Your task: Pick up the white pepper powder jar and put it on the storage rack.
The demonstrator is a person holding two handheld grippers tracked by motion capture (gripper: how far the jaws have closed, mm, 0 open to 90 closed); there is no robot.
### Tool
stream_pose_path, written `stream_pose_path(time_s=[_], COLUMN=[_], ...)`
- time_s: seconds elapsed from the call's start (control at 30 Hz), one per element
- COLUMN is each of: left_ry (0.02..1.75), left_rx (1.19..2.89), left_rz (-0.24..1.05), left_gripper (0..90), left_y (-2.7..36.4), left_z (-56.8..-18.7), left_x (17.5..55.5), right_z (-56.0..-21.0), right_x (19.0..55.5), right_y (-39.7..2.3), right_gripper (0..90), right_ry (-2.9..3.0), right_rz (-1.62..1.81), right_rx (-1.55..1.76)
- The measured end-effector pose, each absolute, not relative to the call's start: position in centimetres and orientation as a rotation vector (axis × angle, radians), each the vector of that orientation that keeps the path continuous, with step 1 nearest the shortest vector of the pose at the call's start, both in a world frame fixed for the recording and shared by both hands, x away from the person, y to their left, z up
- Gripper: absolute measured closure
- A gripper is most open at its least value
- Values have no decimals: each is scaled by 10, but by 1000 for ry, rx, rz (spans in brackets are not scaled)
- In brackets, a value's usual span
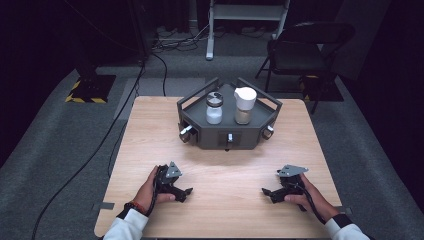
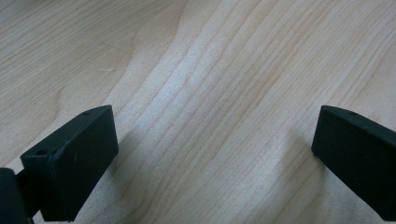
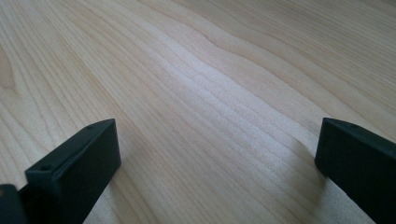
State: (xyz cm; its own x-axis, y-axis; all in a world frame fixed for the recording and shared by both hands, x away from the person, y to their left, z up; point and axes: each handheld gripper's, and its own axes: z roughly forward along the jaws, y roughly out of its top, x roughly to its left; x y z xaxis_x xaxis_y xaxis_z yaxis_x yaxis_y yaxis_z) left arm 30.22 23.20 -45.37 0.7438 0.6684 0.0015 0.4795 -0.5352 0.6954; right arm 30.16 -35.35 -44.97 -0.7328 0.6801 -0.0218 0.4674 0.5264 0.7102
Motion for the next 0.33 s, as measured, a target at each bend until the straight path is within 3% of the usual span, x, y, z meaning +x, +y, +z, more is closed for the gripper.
stream_pose_path(time_s=[0.33], left_ry=[881], left_rx=[2235], left_rz=[358], left_gripper=[2], left_y=[232], left_z=[-454], left_x=[299], right_z=[-450], right_x=[301], right_y=[-351], right_gripper=[0], right_ry=[2460], right_rz=[1014], right_rx=[977])
